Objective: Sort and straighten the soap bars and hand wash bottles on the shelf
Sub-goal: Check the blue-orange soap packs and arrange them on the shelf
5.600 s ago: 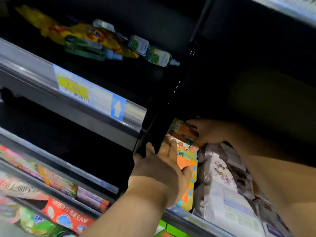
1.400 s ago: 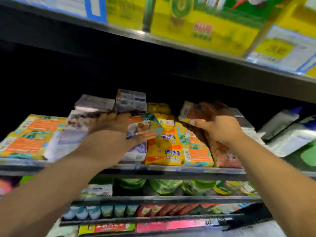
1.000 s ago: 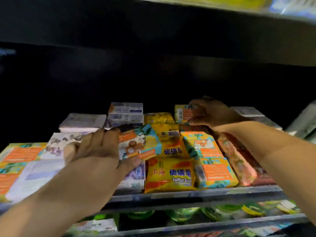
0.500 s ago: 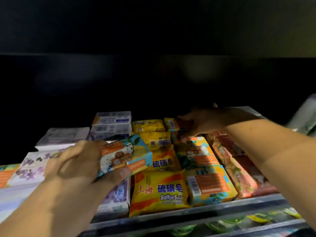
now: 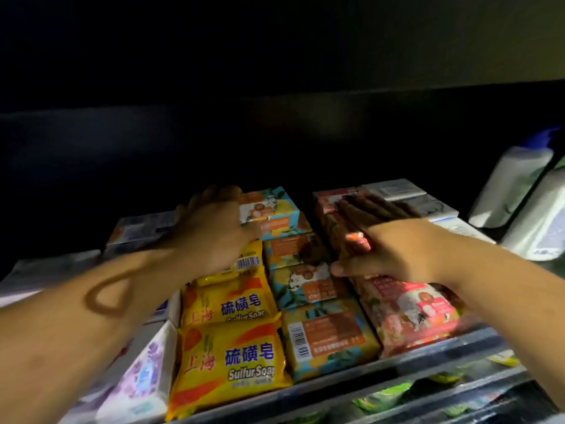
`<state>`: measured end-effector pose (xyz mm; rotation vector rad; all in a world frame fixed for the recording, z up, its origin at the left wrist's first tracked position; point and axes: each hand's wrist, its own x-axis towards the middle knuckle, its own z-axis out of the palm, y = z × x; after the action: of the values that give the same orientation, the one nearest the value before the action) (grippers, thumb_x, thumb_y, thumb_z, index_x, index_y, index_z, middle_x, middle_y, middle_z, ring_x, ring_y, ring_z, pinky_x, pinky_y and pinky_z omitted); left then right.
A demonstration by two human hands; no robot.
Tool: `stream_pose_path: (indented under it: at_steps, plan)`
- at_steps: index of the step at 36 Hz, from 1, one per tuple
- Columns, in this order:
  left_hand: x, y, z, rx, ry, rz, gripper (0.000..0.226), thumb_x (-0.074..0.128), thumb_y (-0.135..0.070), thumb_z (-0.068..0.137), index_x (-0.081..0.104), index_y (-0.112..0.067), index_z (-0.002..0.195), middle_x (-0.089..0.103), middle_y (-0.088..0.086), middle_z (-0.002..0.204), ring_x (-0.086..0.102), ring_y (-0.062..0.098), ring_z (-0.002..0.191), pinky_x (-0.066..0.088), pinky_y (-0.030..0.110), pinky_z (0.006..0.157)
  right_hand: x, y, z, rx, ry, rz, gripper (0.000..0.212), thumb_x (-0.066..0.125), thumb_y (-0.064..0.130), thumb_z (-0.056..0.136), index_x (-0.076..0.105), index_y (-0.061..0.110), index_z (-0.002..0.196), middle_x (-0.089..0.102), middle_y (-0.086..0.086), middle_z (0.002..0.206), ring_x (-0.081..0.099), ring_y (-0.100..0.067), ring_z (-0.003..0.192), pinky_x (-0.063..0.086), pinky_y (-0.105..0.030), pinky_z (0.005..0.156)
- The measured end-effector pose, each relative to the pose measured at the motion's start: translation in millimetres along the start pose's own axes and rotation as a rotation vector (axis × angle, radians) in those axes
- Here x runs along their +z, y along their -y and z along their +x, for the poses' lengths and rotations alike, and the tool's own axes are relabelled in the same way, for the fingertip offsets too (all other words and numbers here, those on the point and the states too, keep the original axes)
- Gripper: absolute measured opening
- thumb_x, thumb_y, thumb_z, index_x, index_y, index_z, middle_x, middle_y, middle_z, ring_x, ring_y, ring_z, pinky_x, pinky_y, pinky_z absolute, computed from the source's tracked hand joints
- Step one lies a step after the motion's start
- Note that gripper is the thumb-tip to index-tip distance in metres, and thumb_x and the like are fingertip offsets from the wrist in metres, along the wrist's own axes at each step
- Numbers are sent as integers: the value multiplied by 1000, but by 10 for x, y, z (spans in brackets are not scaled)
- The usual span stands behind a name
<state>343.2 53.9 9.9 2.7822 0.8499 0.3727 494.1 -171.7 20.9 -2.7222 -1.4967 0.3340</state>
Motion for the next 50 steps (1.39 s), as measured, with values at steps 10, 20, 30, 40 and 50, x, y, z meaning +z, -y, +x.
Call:
stream_pose_path:
  at_steps: [10,20,30,40,50]
  plan:
    - [224,-263,486,18,71,4,72,59,-69,76,53,-23,131,54,4,133,52,30,123,46,51,100,95,-72,35,11,-101,65,152,11,111,26,-7,39,158,-13,15,166,-18,-6,151,-7,-43,125]
    - [336,-141,556,86,341,-146,56,61,-30,98,35,-12,144,51,4,135,54,19,119,47,38,103,105,-75,38,8,-105,66,146,15,109,33,-5,39,159,-13,16,166,-19,-5,150,-8,-41,125]
    - [324,-101,392,6,347,176,79,41,-61,98,-9,-40,156,-19,-12,165,-8,24,153,2,51,123,123,-90,74,22,-109,25,152,2,111,24,-4,40,159,-12,16,166,-18,-6,151,-5,-44,125]
    - [-322,474,-396,98,267,253,70,34,-73,93,10,-49,154,6,-14,166,12,21,152,14,41,119,-92,190,-131,44,-25,-91,117,22,105,56,9,47,157,7,10,168,3,-15,155,2,-56,123]
    - [-779,1759,-1424,51,178,126,77,18,-80,85,45,-39,144,45,-11,153,46,16,136,41,38,110,-331,1444,-206,-127,-122,-25,74,45,72,92,44,25,149,40,-5,156,35,-25,143,25,-29,110]
